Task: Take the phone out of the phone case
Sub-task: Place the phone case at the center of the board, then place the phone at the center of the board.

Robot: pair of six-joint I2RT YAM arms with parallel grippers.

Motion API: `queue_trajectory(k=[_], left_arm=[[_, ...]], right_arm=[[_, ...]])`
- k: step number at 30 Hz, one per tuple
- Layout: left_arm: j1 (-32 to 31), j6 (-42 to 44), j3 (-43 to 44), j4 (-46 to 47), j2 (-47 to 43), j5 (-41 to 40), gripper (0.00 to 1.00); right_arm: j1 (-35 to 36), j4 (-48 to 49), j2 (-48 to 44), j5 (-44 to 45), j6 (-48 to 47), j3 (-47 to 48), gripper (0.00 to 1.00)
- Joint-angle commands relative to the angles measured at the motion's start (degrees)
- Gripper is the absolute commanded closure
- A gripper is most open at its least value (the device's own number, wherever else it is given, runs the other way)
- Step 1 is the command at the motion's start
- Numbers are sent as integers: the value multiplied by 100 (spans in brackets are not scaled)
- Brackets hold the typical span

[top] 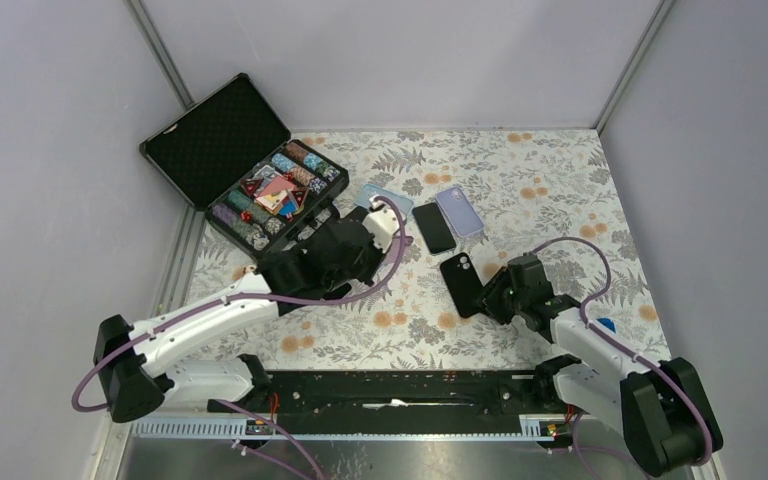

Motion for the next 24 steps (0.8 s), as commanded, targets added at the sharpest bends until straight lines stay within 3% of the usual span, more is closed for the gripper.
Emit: queue_trajectory(k=[1, 6, 9, 16, 24], left_arm=[[-198, 235, 27, 507, 120, -367, 100], [-368, 252, 96, 434, 336, -386, 100], [-487, 274, 201, 350, 545, -466, 100], [-969, 710, 363, 272, 1318, -1199, 100], [-1936, 865, 1608, -666, 3183, -3304, 100]], right_arm=[[-78, 135, 90, 434, 89, 148, 44], [-89, -308, -168, 785, -182, 392, 22], [-89, -782, -331, 1119, -429, 659, 17], [-152, -1429, -671, 1604, -719, 1020, 15], [-296, -1420, -898, 1457, -374, 907, 17]])
